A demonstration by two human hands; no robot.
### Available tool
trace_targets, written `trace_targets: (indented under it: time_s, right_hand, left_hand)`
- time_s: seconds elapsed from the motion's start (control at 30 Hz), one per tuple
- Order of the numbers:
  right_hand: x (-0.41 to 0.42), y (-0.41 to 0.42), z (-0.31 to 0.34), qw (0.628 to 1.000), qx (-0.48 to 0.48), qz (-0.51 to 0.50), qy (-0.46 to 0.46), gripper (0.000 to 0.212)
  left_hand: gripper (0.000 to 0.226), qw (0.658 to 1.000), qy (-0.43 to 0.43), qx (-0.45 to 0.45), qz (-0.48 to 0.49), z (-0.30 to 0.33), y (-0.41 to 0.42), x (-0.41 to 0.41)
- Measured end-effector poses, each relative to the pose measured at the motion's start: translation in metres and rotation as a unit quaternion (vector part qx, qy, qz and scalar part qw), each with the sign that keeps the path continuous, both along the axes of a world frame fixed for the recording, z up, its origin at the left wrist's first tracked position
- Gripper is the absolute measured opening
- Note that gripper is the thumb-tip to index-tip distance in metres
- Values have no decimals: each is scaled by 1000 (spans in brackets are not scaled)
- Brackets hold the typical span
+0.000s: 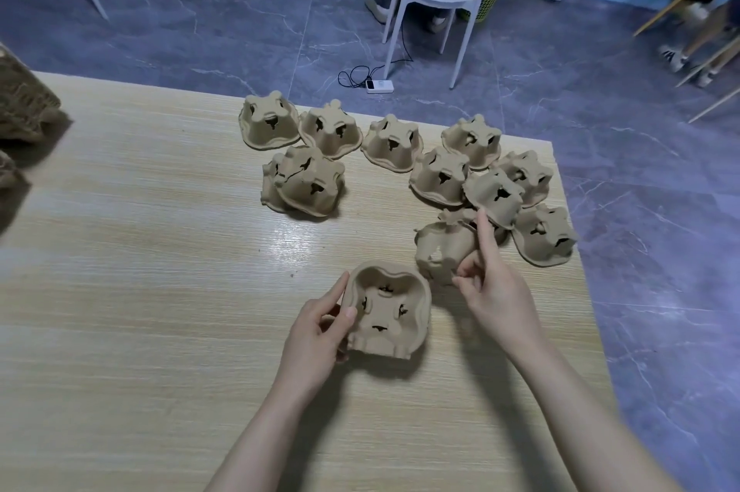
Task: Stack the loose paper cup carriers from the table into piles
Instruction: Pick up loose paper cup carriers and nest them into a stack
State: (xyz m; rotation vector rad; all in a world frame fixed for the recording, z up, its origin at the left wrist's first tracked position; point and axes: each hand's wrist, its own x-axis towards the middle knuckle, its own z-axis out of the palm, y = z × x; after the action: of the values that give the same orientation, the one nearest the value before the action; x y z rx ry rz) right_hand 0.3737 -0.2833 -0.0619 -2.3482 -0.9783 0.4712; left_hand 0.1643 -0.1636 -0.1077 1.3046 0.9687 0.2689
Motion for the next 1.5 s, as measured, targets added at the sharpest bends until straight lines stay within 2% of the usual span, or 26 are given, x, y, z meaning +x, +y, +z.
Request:
trace_targets:
  time_s: [0.17, 0.33, 0.5, 0.57, 0.7, 0.83, 0.97, 1.1, 1.23, 1.5]
  right_hand:
    - [-5, -12, -10, 998, -7, -33, 49, 108]
    - [4, -17, -6, 996, -54, -58, 35, 85]
    - [1, -33, -2, 996, -28, -83, 16, 69]
    - [0, -42, -4, 993, -20, -116, 25, 56]
    - [0, -56, -5, 988, 9, -150, 18, 19]
    - [-1, -69, -6, 986, 40, -160, 36, 18]
    - [2, -80, 3, 972, 133, -190, 44, 22]
    - [-4, -84, 22, 962, 209, -166, 55, 26]
    - [-20, -88, 21, 971, 218, -91, 40, 26]
    - [-49, -83, 5, 983, 179, -17, 40, 21]
  left_hand:
    - [46, 1000, -7, -4, -6, 1, -5, -2]
    - [47, 1000, -6, -9, -26, 2, -16, 5]
    - [49, 999, -8, -3, -38, 3, -23, 10]
    - [49, 999, -6, 3, -43, 6, -22, 11]
    - [47, 999, 2, 11, -53, 13, -22, 15]
    - [47, 998, 5, 15, -58, 16, -22, 19]
    - [49, 998, 8, 17, -68, 15, -26, 27]
    - [51, 995, 13, 27, -91, 14, -30, 33]
    - [54, 991, 19, 47, -123, 11, -32, 32]
    - [48, 995, -23, 29, -95, 20, -37, 34]
